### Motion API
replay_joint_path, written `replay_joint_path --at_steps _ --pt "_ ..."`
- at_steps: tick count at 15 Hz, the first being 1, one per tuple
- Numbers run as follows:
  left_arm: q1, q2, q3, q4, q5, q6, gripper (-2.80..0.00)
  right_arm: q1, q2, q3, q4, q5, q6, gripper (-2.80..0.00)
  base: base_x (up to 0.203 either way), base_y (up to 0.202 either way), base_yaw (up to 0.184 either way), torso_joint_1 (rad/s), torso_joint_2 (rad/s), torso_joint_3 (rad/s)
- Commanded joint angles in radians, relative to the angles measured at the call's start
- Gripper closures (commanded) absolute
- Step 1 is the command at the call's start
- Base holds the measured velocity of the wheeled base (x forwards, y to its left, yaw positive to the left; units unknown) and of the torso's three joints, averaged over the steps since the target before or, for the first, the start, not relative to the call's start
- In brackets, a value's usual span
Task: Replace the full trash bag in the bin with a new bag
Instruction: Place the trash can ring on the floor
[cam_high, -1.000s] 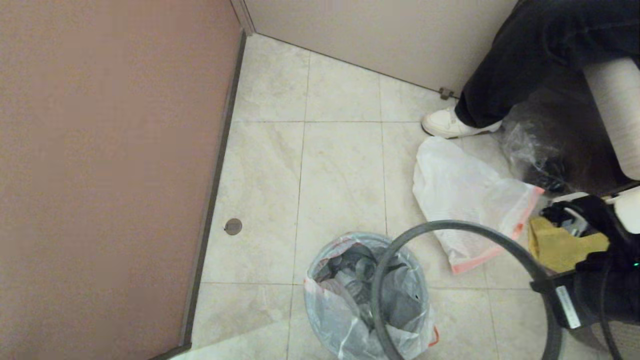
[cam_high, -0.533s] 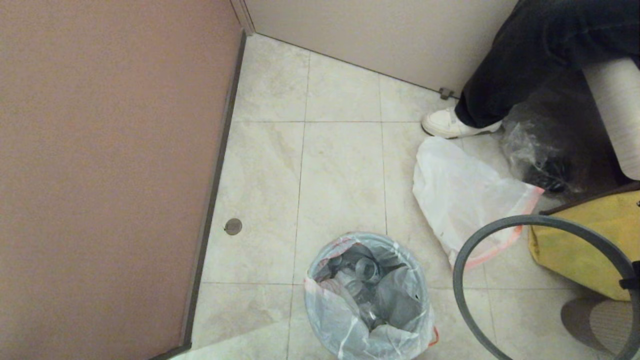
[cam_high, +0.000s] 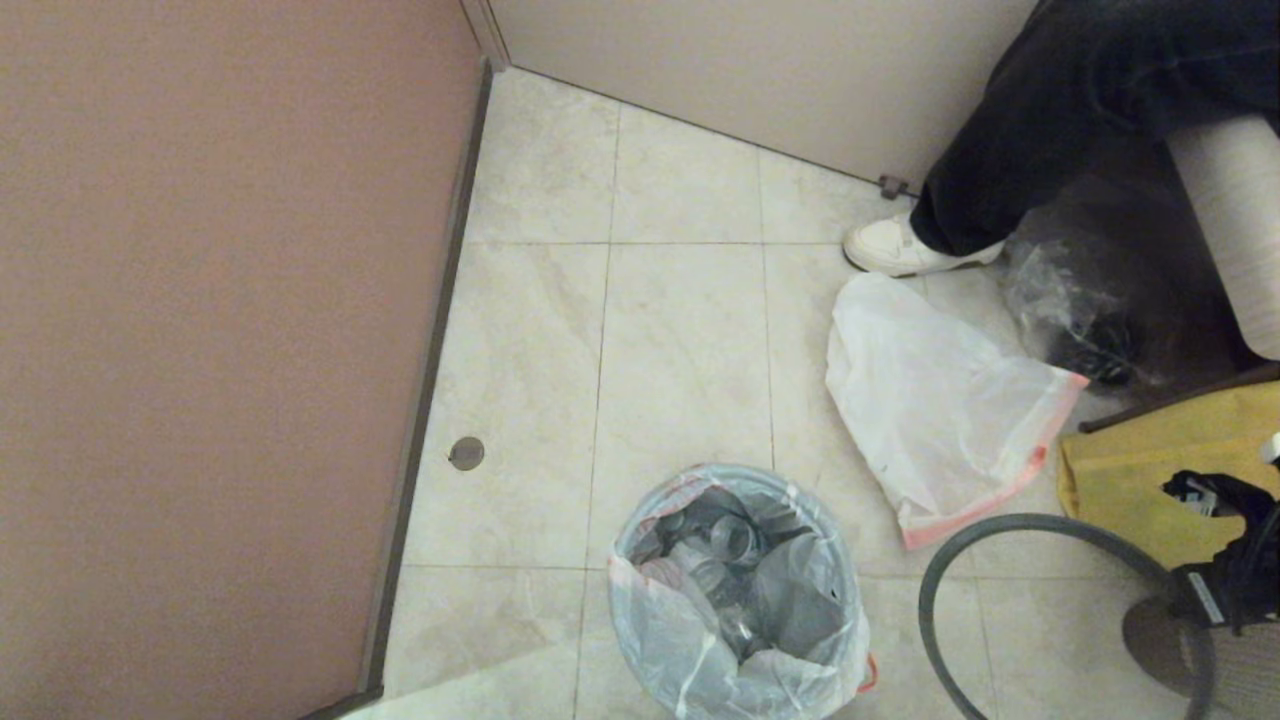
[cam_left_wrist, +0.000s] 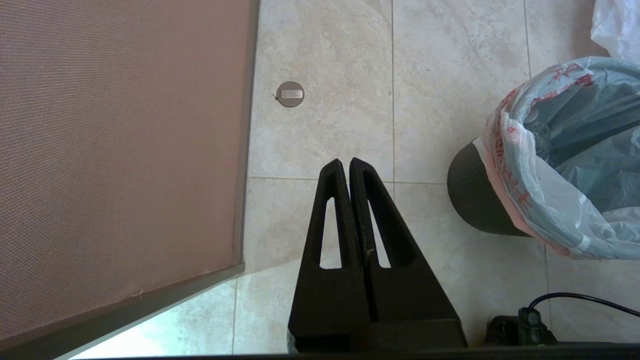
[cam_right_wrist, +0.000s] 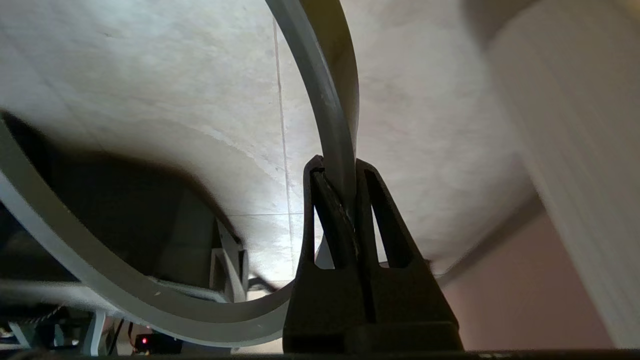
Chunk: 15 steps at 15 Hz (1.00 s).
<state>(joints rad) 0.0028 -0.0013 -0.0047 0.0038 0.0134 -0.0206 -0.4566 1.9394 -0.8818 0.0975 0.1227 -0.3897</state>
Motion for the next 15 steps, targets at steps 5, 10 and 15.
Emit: replay_joint_path --at_steps 5,10,15 --pt "0.000 0.001 0.000 -0.001 0.000 -0.001 0.00 -0.042 0.468 -0.121 -0.191 0.073 -0.010 0.00 0.000 0.000 0.000 0.000 0.00 0.000" --pt "0.000 0.001 0.000 0.000 0.000 -0.001 0.00 -0.027 0.497 -0.212 -0.158 0.085 0.000 -2.80 0.000 0.000 0.000 0.000 0.00 0.000" --pt "0.000 0.001 0.000 0.001 0.000 -0.001 0.00 -0.051 0.395 -0.206 0.013 0.080 0.029 -2.80 0.000 0.000 0.000 0.000 0.00 0.000"
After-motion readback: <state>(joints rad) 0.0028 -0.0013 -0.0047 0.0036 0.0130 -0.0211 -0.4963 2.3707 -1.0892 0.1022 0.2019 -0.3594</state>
